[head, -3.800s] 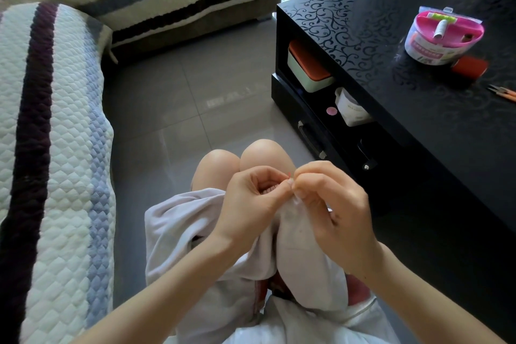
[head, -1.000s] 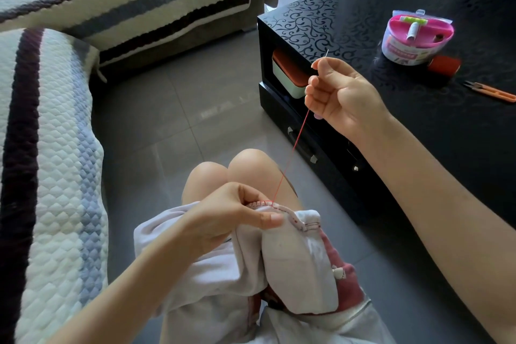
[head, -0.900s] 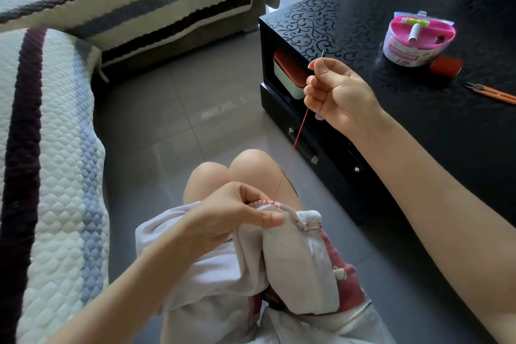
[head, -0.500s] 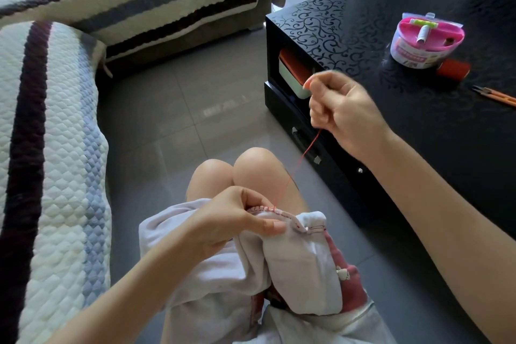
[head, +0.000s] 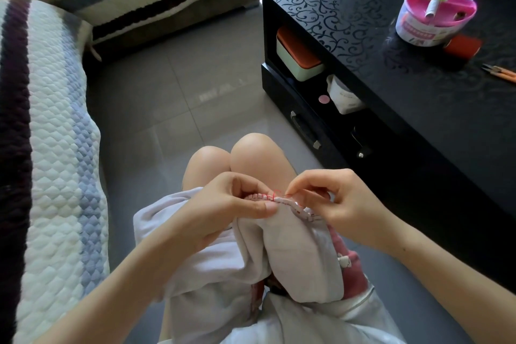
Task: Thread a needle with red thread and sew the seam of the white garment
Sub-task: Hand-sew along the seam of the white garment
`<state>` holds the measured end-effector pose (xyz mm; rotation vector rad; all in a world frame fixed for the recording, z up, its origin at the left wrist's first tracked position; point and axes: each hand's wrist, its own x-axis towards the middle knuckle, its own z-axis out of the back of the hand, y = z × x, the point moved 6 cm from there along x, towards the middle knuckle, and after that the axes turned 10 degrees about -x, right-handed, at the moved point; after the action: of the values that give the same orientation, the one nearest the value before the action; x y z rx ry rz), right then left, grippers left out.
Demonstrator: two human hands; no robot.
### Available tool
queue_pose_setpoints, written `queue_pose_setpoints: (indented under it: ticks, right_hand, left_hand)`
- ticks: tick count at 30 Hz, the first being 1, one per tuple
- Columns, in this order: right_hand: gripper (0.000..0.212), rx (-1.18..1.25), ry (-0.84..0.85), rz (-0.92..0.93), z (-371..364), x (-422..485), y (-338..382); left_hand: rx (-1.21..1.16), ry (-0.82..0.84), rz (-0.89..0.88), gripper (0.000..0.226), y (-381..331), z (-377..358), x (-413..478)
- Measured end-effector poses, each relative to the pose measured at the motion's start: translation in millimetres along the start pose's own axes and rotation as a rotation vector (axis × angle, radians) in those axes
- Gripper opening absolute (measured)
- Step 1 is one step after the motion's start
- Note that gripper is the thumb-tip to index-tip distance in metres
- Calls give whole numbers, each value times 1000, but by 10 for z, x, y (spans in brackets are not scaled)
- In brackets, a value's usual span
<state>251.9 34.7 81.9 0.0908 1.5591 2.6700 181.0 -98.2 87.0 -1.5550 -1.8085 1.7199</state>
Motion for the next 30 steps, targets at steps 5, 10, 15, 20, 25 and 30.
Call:
queue_pose_setpoints:
  ticks: [5, 10, 15, 20, 25, 30]
  right_hand:
    - [13, 17, 1, -4, -6, -18, -21]
    - [13, 55, 7, 2, -25, -22, -27]
    - [21, 97, 9, 11, -22, -15, -1]
    - [20, 68, 23, 42, -3, -10, 17]
    - [16, -23, 14, 103, 31, -13, 38]
    - [17, -109, 1, 259, 7, 12, 187]
  left_hand:
    - [26, -3, 5, 13, -15, -6, 1]
    - [11, 10, 24, 13, -16, -25, 7]
    - [15, 33, 34, 13, -15, -47, -3]
    - [7, 56, 54, 13, -1, -61, -16]
    - [9, 46, 80, 12, 21, -74, -9]
    - [17, 22, 124, 10, 76, -68, 17]
